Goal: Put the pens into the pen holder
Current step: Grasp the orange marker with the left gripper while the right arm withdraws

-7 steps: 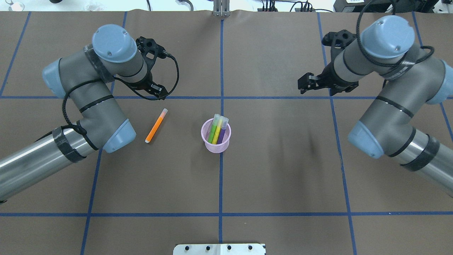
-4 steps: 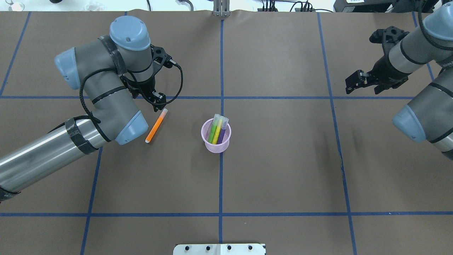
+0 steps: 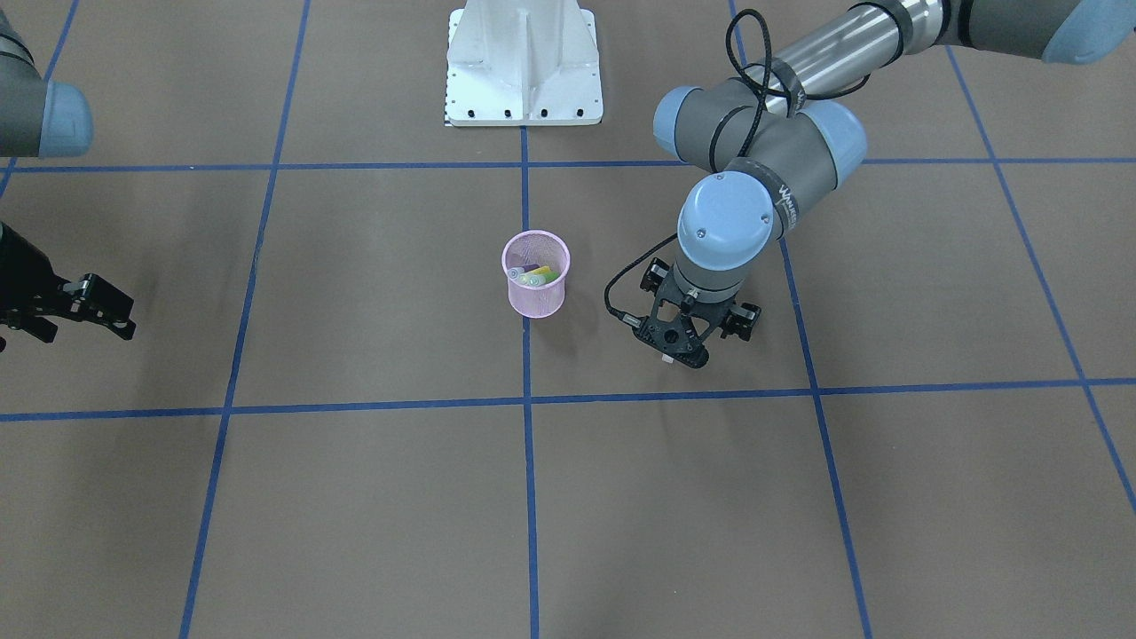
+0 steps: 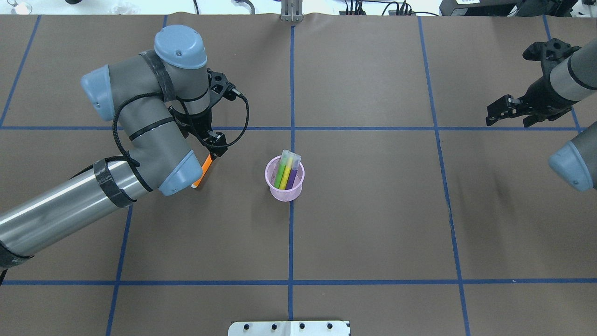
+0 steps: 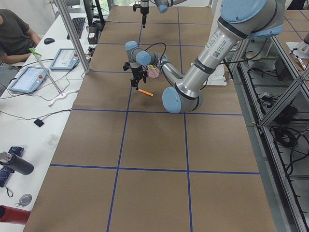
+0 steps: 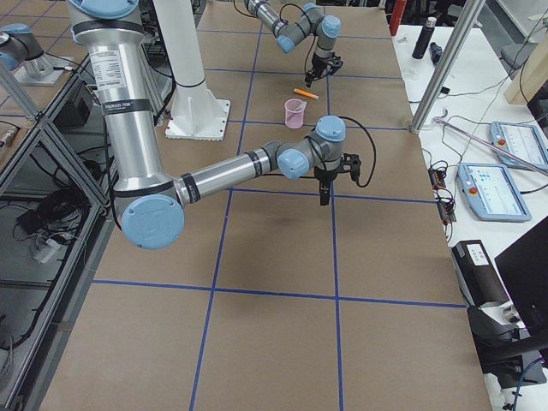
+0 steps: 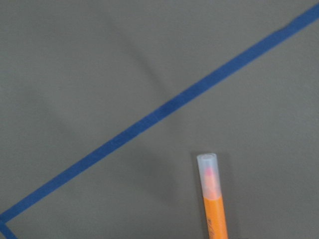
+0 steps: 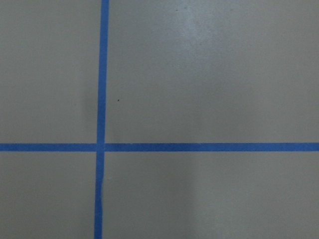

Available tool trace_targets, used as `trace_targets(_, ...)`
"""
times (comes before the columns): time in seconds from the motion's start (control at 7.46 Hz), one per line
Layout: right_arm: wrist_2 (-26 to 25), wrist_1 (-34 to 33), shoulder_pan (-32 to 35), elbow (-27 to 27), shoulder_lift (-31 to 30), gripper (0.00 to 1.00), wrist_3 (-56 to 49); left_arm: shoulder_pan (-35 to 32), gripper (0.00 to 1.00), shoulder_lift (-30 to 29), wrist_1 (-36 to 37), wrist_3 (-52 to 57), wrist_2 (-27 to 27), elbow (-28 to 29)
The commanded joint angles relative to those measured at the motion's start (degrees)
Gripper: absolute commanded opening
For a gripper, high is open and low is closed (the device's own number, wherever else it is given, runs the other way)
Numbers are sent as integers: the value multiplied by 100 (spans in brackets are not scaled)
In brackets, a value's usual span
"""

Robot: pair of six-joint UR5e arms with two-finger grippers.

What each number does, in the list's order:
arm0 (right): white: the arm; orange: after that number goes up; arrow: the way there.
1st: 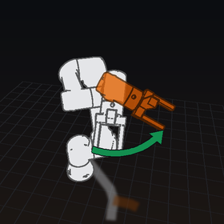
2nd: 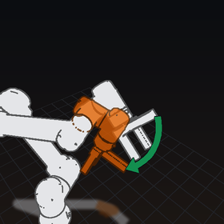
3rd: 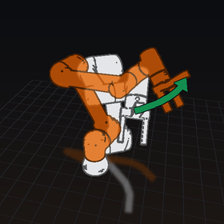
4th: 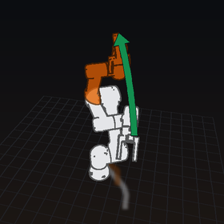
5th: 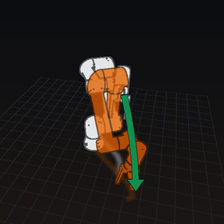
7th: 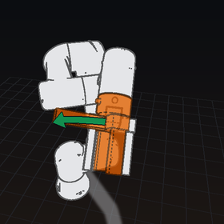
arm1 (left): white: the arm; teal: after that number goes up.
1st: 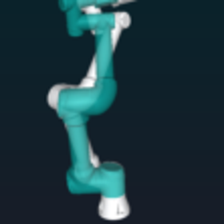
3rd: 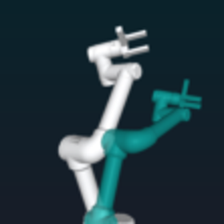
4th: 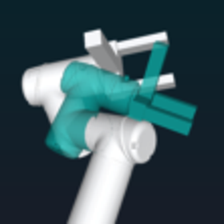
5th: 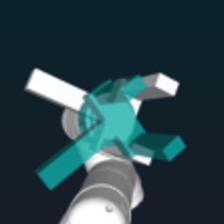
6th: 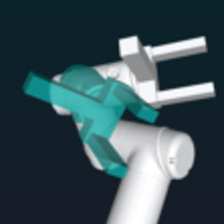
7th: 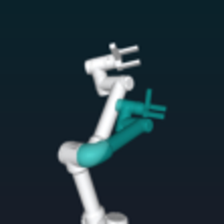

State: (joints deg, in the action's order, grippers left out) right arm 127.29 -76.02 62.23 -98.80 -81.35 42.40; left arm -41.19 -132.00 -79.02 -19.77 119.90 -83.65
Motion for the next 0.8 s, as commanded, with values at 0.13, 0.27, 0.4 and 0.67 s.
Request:
trace_targets(0.13,-29,88,61,45,-66,99,-47,181,97,-19,-87,-186,16,269)
trace_targets(0.27,-29,88,61,45,-74,99,-48,199,94,-37,-96,-177,16,392)
trace_targets(0.4,-29,88,61,54,-83,99,-56,208,90,-80,-131,-177,16,497)
trace_targets(0.67,-20,88,70,54,-83,99,-48,216,79,-89,-192,-177,25,577)
